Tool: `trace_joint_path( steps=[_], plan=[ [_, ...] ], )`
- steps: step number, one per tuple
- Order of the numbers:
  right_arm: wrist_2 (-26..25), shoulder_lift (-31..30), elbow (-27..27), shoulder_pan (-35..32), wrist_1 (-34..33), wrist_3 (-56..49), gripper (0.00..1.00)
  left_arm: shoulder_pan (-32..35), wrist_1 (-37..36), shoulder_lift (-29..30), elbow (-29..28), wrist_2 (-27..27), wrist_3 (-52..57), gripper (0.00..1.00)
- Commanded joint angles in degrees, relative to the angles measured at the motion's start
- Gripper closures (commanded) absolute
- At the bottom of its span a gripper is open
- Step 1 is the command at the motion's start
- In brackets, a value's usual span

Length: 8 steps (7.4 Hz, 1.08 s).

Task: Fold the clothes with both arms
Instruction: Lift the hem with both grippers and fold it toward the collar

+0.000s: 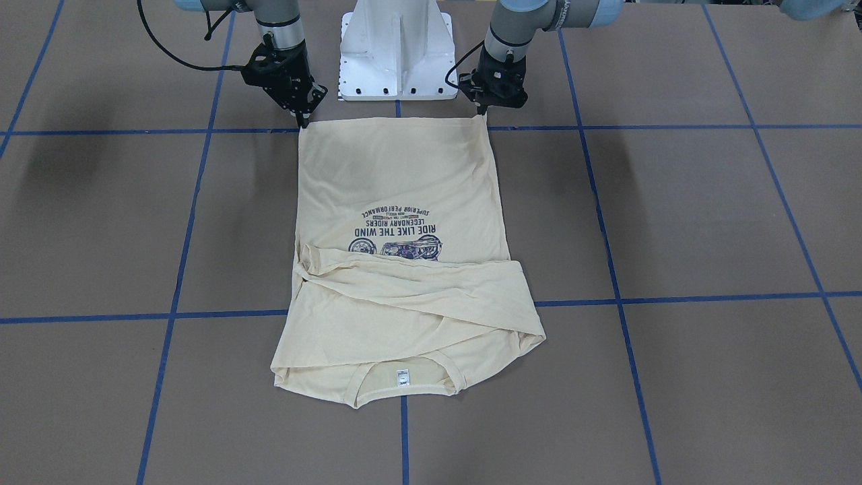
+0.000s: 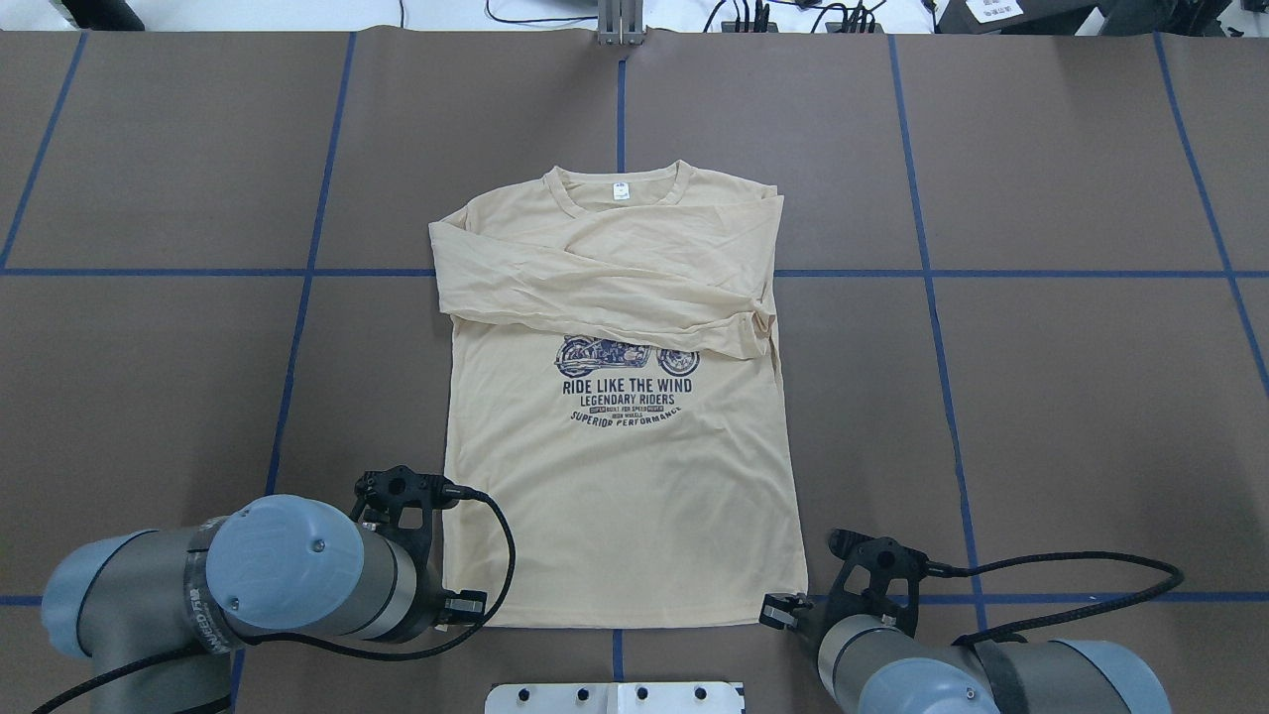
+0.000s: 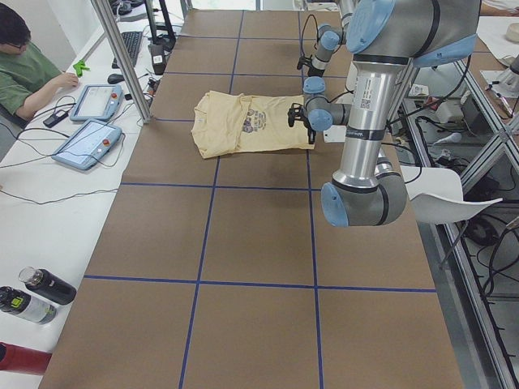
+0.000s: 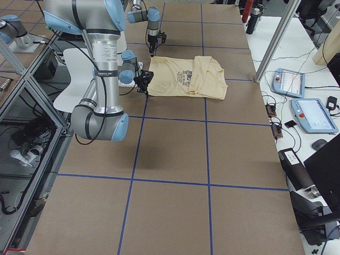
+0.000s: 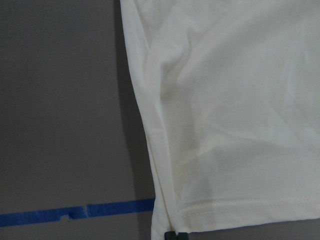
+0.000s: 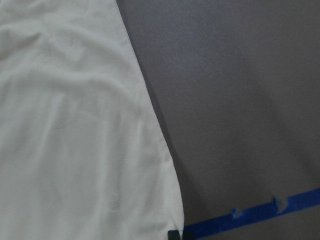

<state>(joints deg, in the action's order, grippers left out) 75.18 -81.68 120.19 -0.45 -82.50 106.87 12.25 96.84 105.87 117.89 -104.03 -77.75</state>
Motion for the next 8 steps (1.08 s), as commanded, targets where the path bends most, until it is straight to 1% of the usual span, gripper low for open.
trace_joint_path(
  steps=[1, 2, 3, 4, 5, 6, 7, 8],
  plan=[
    [2.1, -1.1, 9.8, -2.5, -3.2, 0.1, 1.0, 0.8, -0.7, -0.5, 7.0, -4.7, 0.1, 1.0],
    [8.4, -0.4, 17.5, -4.3, -10.0, 0.2, 1.0, 1.4, -4.9, -1.2, 14.1, -9.5, 0.1, 1.0],
    [14.1, -0.2, 26.3, -5.1, -16.1, 0.2, 1.0, 1.4, -11.2, -0.8, 22.0, -12.7, 0.1, 1.0],
    [18.4, -0.1, 32.8, -6.5, -21.1, 0.2, 1.0, 1.9, -16.0, -0.3, 27.9, -15.3, 0.1, 1.0],
    [21.1, 1.2, 33.0, -8.2, -22.8, 0.1, 1.0, 3.2, -17.4, 0.9, 27.5, -16.2, 0.1, 1.0],
    [20.7, 3.8, 27.5, -10.6, -23.1, -0.4, 1.0, 4.3, -17.2, 1.2, 24.0, -15.1, 0.4, 1.0],
    [20.1, 10.5, 17.7, -14.1, -22.9, -1.6, 1.0, 7.5, -17.0, 4.9, 17.1, -12.1, 0.8, 1.0],
    [19.0, 15.9, 9.4, -16.9, -22.4, -4.3, 1.0, 9.2, -16.9, 8.4, 10.2, -8.9, 1.3, 1.0]
  ],
)
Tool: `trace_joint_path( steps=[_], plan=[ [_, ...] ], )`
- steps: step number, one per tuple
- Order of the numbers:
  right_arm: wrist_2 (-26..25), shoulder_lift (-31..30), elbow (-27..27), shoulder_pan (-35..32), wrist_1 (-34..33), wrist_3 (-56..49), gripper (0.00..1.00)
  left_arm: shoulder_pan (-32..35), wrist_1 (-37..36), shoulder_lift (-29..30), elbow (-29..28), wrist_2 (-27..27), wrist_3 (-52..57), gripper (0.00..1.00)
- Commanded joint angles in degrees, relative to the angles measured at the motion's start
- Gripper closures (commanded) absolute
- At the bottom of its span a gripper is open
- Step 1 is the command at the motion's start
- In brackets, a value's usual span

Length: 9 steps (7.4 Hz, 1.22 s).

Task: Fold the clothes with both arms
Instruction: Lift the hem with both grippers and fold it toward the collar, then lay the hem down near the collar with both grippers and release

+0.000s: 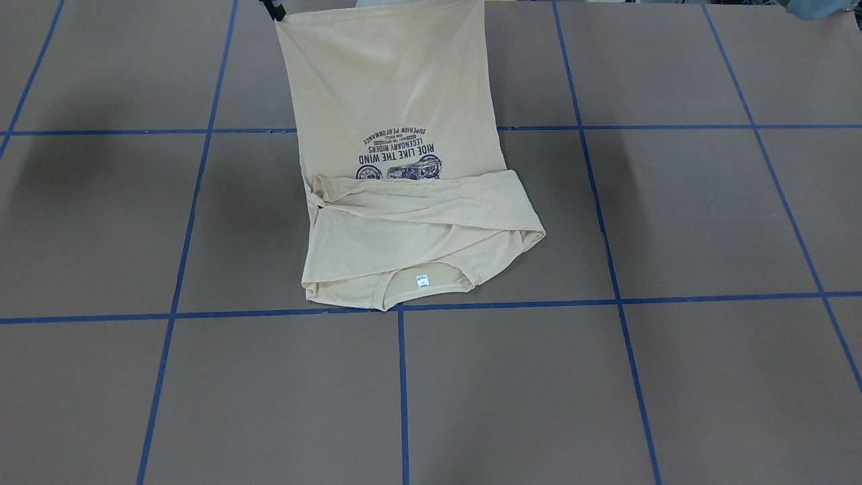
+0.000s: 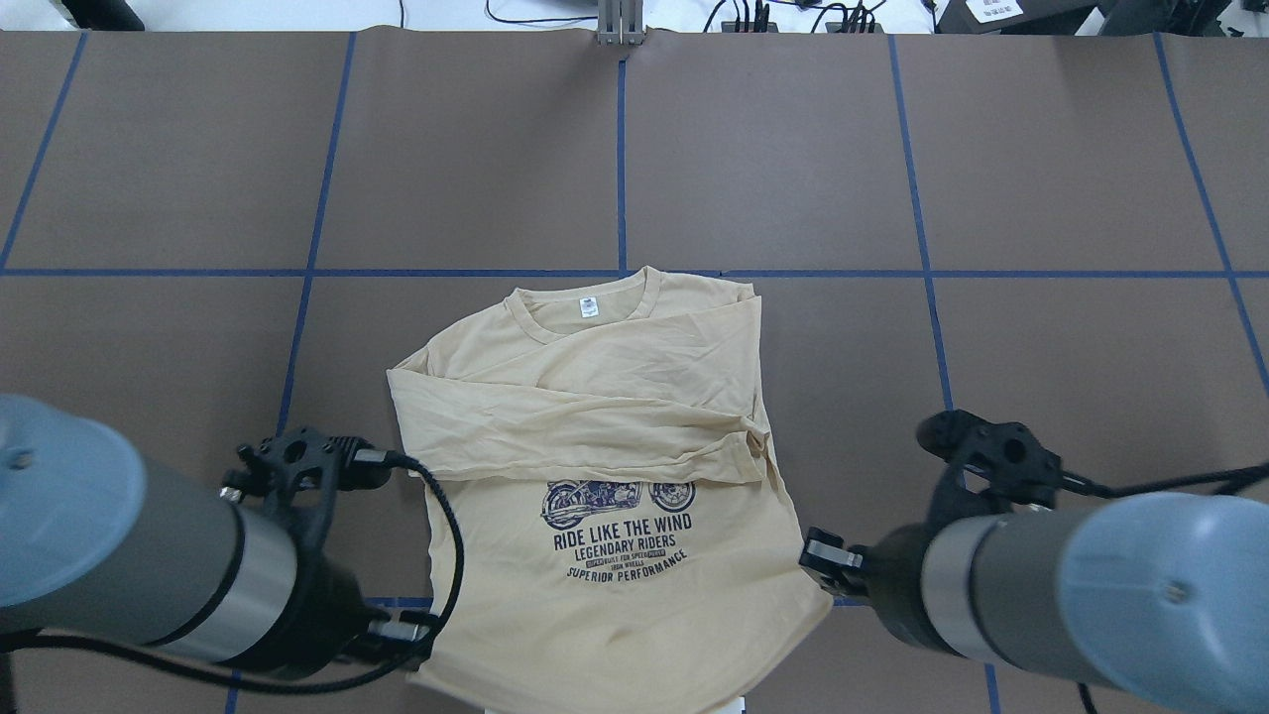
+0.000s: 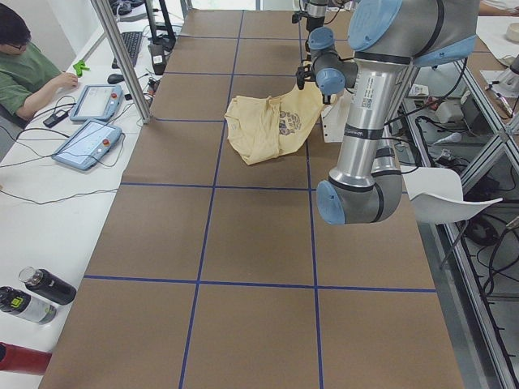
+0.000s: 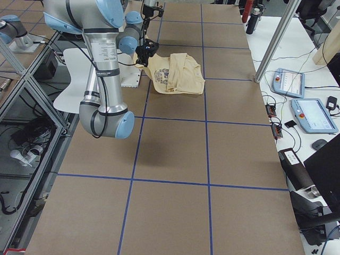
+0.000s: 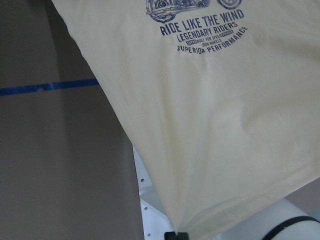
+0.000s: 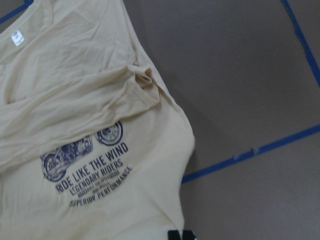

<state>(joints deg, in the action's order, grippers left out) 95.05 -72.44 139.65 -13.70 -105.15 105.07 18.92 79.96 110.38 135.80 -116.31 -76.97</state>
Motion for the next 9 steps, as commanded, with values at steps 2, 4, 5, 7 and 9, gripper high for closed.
trace_joint_path(
  steps=[2, 4, 5, 7, 9],
  plan=[
    [-1.9, 6.9, -15.9, -10.5, 8.7, -5.8, 1.0, 7.8, 1.6, 4.8, -9.2, 6.2, 2.2, 1.0],
    [-1.2, 10.9, -16.0, -17.1, 9.1, -5.9, 1.0, 12.4, 1.5, 5.5, -6.5, 5.8, 1.9, 1.0],
    [-1.3, 11.7, -16.7, -17.8, 9.1, -6.0, 1.0, 13.4, 1.6, 5.3, -6.8, 6.0, 2.0, 1.0],
    [-1.6, 15.3, -23.9, -18.6, 9.2, -7.5, 1.0, 14.1, 1.9, 5.2, -11.3, 7.0, 2.0, 1.0],
    [-1.8, 16.1, -35.9, -18.8, 20.9, -7.6, 1.0, 14.2, 12.3, 5.3, -23.5, 12.4, 1.9, 1.0]
  ],
)
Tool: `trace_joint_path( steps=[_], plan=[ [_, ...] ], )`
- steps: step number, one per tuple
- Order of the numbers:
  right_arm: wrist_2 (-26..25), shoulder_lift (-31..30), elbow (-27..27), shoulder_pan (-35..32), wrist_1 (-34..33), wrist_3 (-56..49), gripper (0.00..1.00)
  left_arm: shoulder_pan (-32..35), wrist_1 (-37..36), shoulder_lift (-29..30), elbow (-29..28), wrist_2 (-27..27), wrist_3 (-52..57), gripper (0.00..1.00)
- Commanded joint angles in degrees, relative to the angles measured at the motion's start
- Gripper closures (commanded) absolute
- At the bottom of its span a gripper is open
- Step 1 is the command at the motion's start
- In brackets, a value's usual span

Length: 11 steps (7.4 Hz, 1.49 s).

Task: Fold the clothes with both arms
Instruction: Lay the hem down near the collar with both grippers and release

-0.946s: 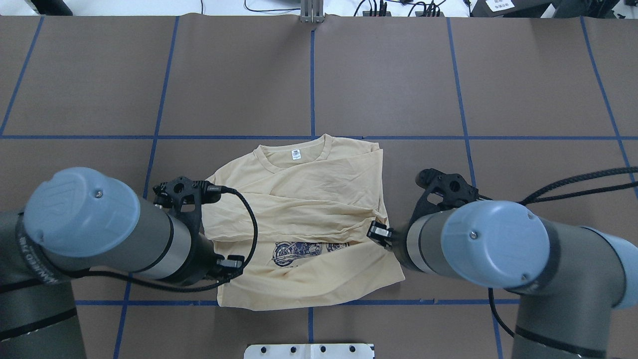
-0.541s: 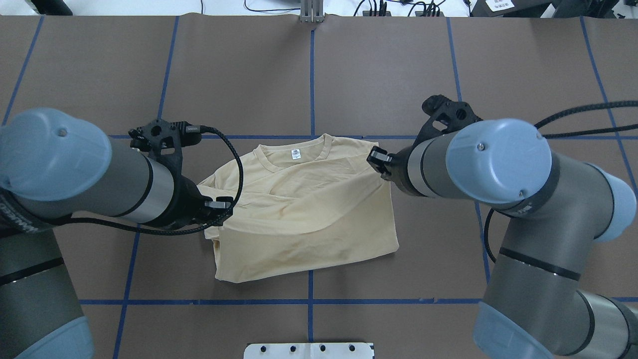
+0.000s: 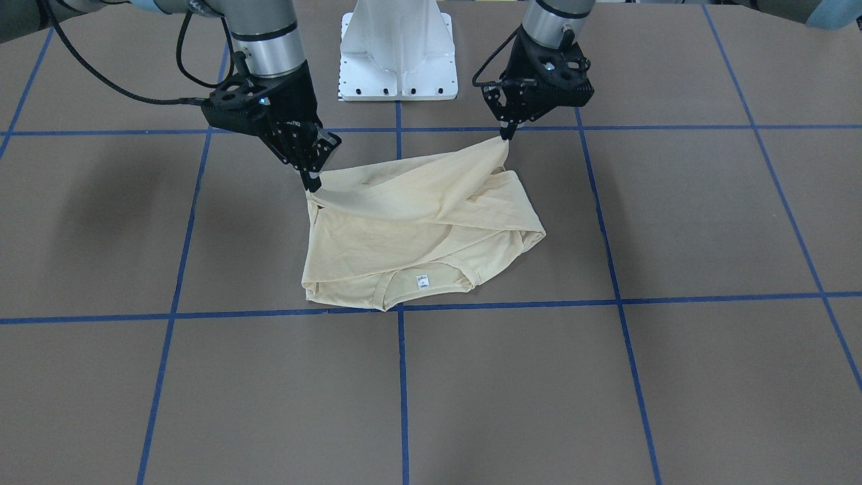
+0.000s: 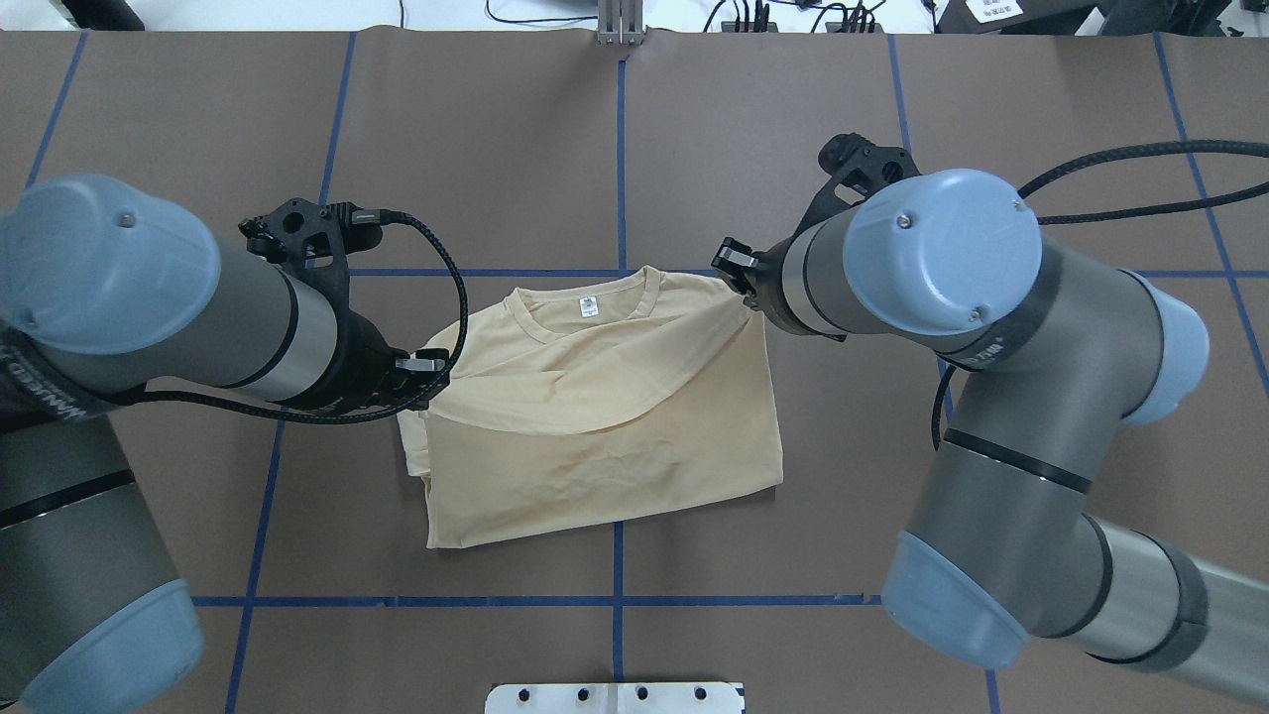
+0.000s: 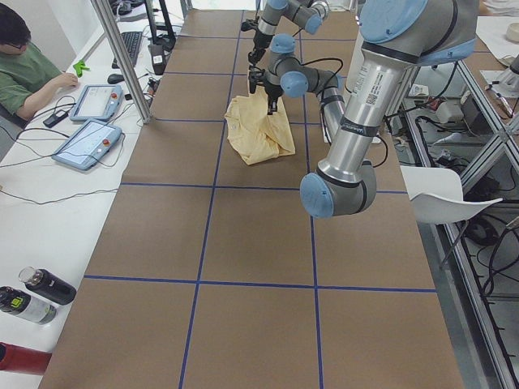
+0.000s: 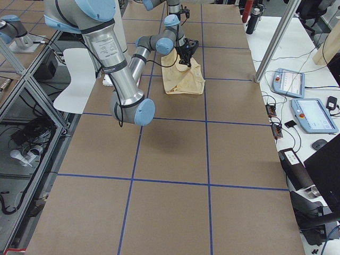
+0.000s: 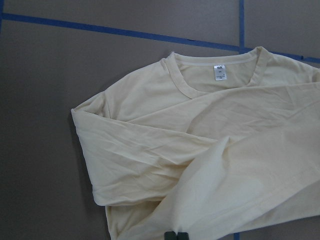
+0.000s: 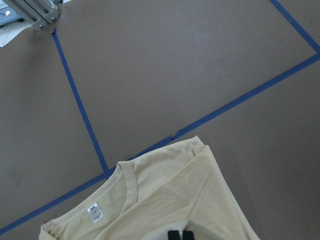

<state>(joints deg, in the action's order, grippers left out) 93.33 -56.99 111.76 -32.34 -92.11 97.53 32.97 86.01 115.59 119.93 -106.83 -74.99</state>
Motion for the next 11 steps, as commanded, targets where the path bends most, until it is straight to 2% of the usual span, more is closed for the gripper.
trace_joint_path(
  steps=[1, 2, 3, 5, 10, 11],
  plan=[
    [-0.1, 0.6, -15.4, -0.2, 16.2, -0.1, 1.0, 0.4, 14.3, 0.2, -14.7, 4.8, 0.1, 1.0],
    [-0.1, 0.6, -18.1, -0.7, 20.4, -0.1, 1.0, 1.3, 21.1, 0.2, -21.4, 4.9, 0.1, 1.0],
    [-0.1, 0.4, -18.5, -1.1, 20.1, -0.1, 1.0, 3.0, 24.2, 0.2, -24.4, 4.9, 0.3, 1.0],
    [0.1, 0.4, -18.9, -1.8, 20.3, -0.1, 1.0, 4.8, 24.3, 0.1, -24.6, 4.8, 5.6, 1.0],
    [1.4, -0.1, -18.9, -4.1, 20.5, -0.5, 0.99, 5.2, 24.5, -0.4, -24.1, 4.3, 7.0, 1.0],
    [1.3, -0.2, -19.3, -4.0, 20.0, -4.6, 0.01, 5.3, 24.5, -0.7, -24.0, 4.3, 9.7, 0.01]
  ],
)
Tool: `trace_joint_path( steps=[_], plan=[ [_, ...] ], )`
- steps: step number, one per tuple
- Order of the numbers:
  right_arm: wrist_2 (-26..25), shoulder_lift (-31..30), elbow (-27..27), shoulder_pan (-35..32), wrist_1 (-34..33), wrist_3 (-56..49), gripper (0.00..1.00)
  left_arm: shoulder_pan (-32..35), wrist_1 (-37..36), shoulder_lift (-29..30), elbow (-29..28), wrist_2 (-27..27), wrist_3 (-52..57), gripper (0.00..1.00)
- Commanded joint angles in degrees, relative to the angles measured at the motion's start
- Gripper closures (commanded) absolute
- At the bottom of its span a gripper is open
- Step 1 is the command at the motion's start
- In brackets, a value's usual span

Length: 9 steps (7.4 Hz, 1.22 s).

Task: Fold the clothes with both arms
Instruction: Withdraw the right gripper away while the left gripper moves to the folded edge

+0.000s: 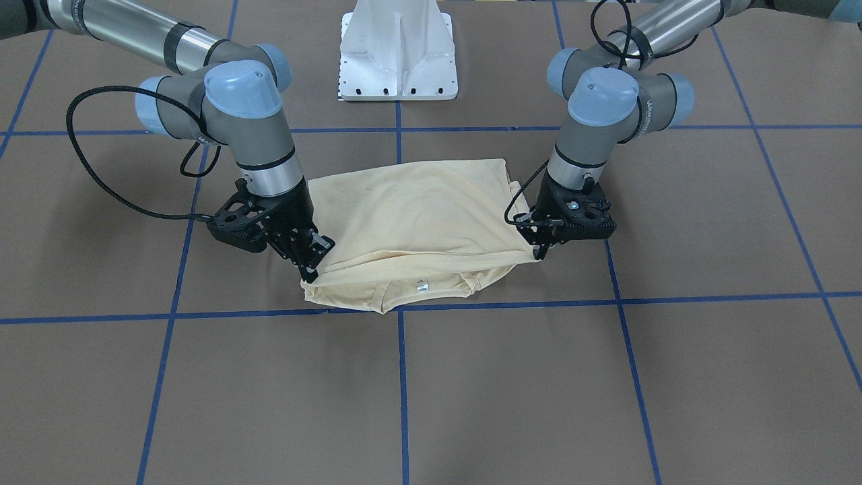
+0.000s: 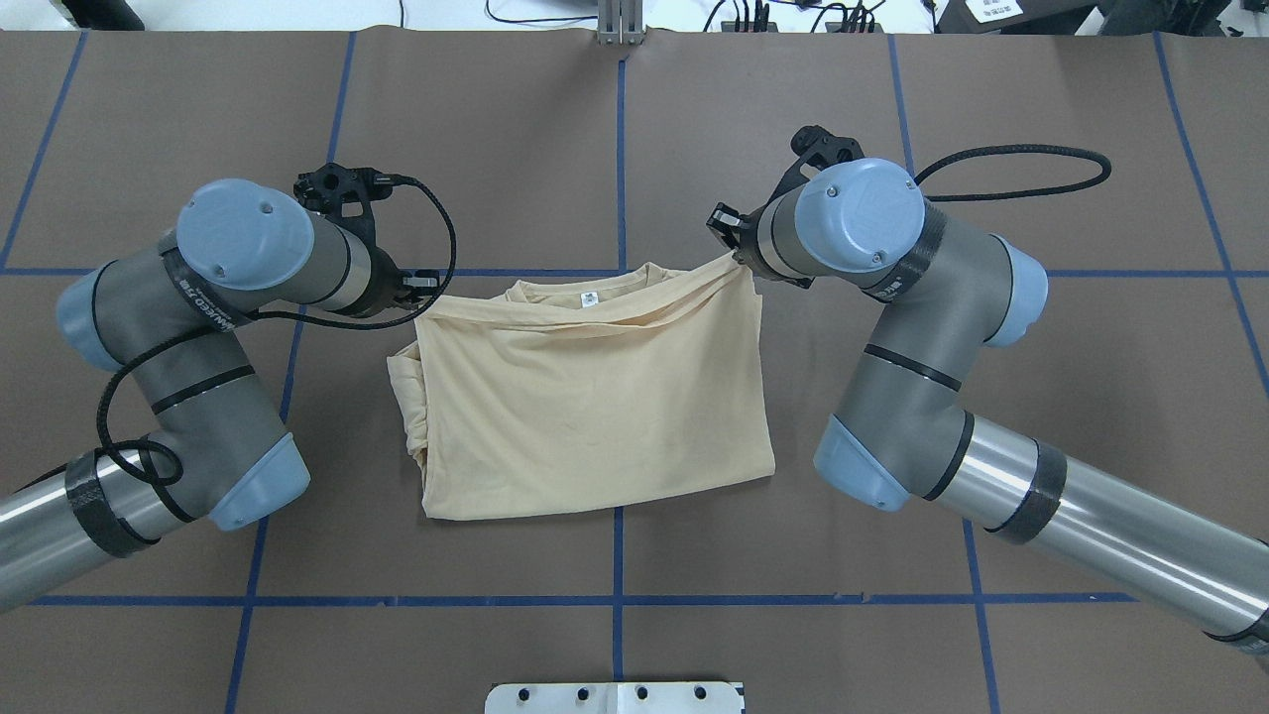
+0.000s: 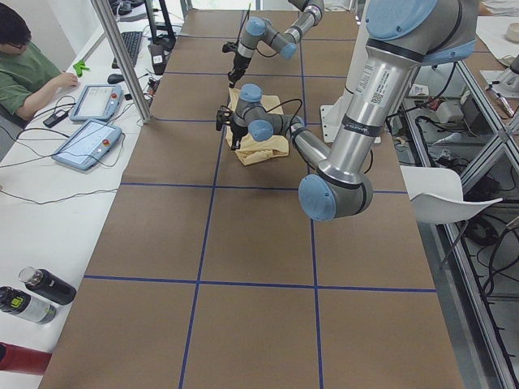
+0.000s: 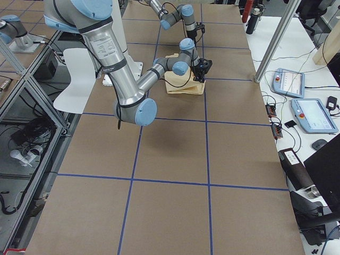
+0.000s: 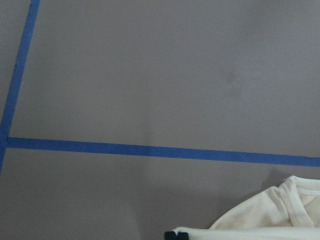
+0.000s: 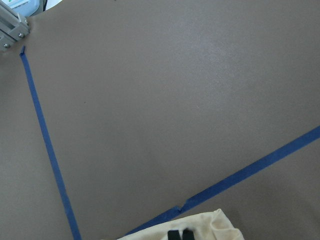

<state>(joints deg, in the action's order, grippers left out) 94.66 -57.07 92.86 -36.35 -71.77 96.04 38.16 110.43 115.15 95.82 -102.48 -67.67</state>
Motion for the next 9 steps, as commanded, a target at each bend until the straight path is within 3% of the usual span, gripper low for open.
trace_joint_path(
  steps=[1, 2, 3, 5, 7, 9],
  plan=[
    [0.3, -0.2, -0.5, -0.2, -0.3, -5.0, 0.0, 0.6, 0.0, -0.4, 0.8, -0.4, 5.8, 0.0],
    [3.0, -0.3, -0.5, -1.7, -0.4, -5.7, 0.0, 1.0, 0.0, -1.8, 2.8, -5.0, 9.3, 0.0],
    [9.6, -0.7, -0.2, -4.5, -0.4, -8.1, 0.0, 1.0, 0.1, -6.3, 7.2, -8.8, 10.7, 0.0],
    [12.4, -3.6, 0.7, -6.4, 0.1, -12.3, 0.0, -0.4, 0.2, -11.5, 14.0, -9.7, 9.7, 0.0],
    [11.9, -3.9, 0.7, -6.3, 0.3, -12.3, 0.0, -9.8, 5.1, -13.3, 15.2, -7.8, -2.1, 0.0],
    [11.7, -4.1, 0.7, -6.3, 0.4, -12.4, 0.0, -17.4, 6.4, -12.6, 13.2, -1.5, -8.9, 0.21]
  ],
)
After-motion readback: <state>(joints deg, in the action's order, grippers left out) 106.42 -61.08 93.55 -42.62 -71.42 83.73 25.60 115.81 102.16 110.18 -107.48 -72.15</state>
